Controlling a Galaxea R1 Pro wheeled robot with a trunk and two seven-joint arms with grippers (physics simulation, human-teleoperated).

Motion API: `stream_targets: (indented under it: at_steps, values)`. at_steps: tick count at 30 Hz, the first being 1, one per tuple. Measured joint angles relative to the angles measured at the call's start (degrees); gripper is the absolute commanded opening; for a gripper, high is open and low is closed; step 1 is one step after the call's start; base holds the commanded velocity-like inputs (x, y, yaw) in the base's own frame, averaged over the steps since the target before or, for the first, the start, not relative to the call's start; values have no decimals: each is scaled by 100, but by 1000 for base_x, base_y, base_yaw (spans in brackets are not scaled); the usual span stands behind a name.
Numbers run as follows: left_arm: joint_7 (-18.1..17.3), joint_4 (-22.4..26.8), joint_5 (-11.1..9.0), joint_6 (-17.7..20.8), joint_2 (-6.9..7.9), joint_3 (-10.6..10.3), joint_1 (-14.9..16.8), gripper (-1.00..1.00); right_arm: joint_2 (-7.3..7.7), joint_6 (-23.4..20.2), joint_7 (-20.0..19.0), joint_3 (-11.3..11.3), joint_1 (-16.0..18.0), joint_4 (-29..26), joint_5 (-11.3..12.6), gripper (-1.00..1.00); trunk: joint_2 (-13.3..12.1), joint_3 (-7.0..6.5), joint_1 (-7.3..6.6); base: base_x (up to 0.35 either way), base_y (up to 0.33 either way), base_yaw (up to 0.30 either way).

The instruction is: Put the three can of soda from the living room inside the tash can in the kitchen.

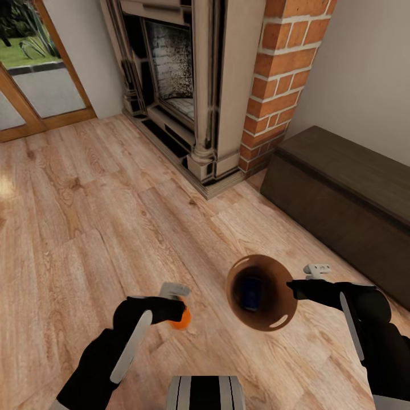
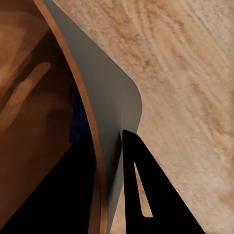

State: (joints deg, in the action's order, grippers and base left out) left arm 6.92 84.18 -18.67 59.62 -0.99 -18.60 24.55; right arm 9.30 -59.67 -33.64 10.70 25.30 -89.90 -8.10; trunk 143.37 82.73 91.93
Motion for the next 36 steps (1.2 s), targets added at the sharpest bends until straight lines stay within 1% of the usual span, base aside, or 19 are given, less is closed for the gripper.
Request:
stream_targets:
  at_steps: [3,4,5,6,8,9,10,11,12,15,18,20,21,22,25,28,29,31,36]
  values:
    - [-308,193,-708,36,246,2,-24,-100,2,3,1,3,0,0,-8,-100,0,0,0,0,0,0]
    - [-390,211,-818,38,310,5,-26,-100,2,2,1,3,0,0,-5,-100,0,0,0,0,0,0]
    - [-638,239,-1101,37,481,14,-28,-100,2,0,0,5,0,0,0,-100,0,0,0,0,0,0]
    - [-1064,273,-1469,38,732,28,-28,-100,3,-1,-1,7,0,0,6,-100,0,0,0,0,0,0]
    - [-1623,313,-1696,38,950,44,-29,-100,6,-2,2,11,0,0,7,-100,0,0,0,0,0,0]
    - [-1762,321,-1712,36,985,54,-29,-100,7,0,4,11,0,0,1,-100,0,0,0,0,0,0]
    - [-2152,341,-1810,38,1053,113,-29,-100,9,1,7,8,0,0,-6,-100,0,0,0,0,0,0]
    - [-2412,351,-1813,36,1098,188,-29,-100,11,2,7,7,0,0,-9,-100,0,0,0,0,0,0]
    - [-2544,355,-1800,33,1124,236,-29,-100,13,2,7,8,0,0,-7,-100,0,0,0,0,0,0]
    - [-3256,371,-1842,35,1283,542,-27,-100,23,-1,3,11,0,0,3,-100,0,0,0,0,0,0]
    - [-4687,401,-1894,38,1670,1070,-20,-100,29,1,2,33,0,0,-4,-100,0,0,0,0,0,0]
    - [-5335,400,-1867,38,1806,1342,-21,-100,30,3,2,37,0,0,-11,-100,0,0,0,0,0,0]
    - [-5679,400,-1874,38,1857,1536,-20,-100,33,1,1,38,0,0,-5,-100,0,0,0,0,0,0]
    - [-5803,399,-1843,33,1867,1615,-20,-100,31,2,1,39,0,0,-4,-100,0,0,0,0,0,0]
    - [-5904,398,-1832,21,1857,1678,-20,-100,29,-1,-1,39,0,0,7,-100,0,0,0,0,0,0]
    - [-5916,398,-1843,21,1734,1694,-19,-100,29,0,0,39,0,0,2,-100,0,0,0,0,0,0]
    - [-5907,399,-1824,28,1485,1694,-16,-100,29,0,3,39,0,0,3,-100,0,0,0,0,0,0]
    - [-5860,400,-1788,24,1163,1691,-12,-100,26,0,16,44,0,0,3,-100,0,0,0,0,0,0]
    - [-5710,392,-1787,38,593,1672,15,-100,20,0,54,48,0,0,-3,-100,0,0,0,0,0,0]
